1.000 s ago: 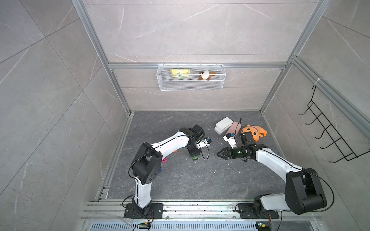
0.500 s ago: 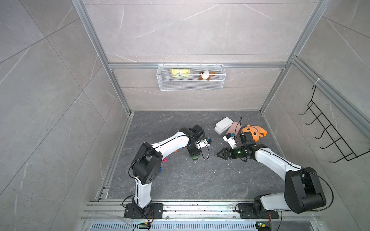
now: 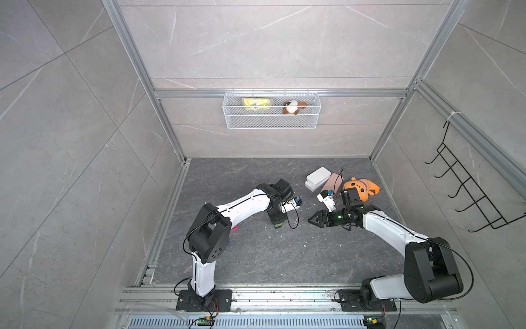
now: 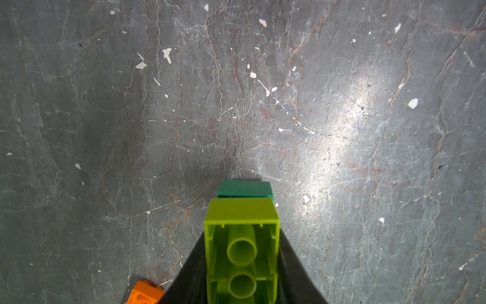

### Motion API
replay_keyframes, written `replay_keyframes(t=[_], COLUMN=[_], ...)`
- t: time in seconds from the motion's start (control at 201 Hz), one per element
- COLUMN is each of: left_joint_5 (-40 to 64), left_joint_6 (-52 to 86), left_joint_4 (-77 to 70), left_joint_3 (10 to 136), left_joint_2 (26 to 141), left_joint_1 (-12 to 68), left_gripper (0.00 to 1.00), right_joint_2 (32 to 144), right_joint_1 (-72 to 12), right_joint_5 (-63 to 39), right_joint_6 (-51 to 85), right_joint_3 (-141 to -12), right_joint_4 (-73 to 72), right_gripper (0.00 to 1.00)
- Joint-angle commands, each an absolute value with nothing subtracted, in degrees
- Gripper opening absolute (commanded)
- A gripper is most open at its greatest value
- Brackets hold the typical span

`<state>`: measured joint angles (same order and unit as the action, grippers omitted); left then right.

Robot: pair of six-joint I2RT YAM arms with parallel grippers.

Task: Assemble a carrot with lego
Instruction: Assemble the lego brick with the lego brick.

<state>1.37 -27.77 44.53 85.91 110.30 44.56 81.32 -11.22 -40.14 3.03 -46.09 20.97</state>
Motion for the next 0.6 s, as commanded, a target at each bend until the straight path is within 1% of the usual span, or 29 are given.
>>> replay_keyframes(t=[0.0,0.289,0.428,0.592], left_joint_5=[-1.2,1.4,0.4,0.2], left_joint_6=[-26.2,-25.7,-25.4,-29.5], left_joint_4=[47.7,47.8,48.0,49.2], left_joint_3=[82.3,79.0,79.0,79.9], left_joint_2=[115.8,117.8,118.6,115.1], left_joint_1=[44.7,44.0,43.4,42.0], left_gripper=[0.29,0.3,0.3,0.3], right_joint_2=[81.7,81.5,81.3,80.9], right_joint_1=[-11.0,-11.0,-11.0,-11.0], right_joint_5=[-40.5,-40.5,-40.4,-40.2], right_joint_6=[2.6,2.5,2.6,2.5], right_joint_3=[-47.5,-47.4,-47.5,-47.8], right_joint_4=[22.2,22.4,22.6,23.2], right_gripper=[0.69,0.69,0.69,0.69])
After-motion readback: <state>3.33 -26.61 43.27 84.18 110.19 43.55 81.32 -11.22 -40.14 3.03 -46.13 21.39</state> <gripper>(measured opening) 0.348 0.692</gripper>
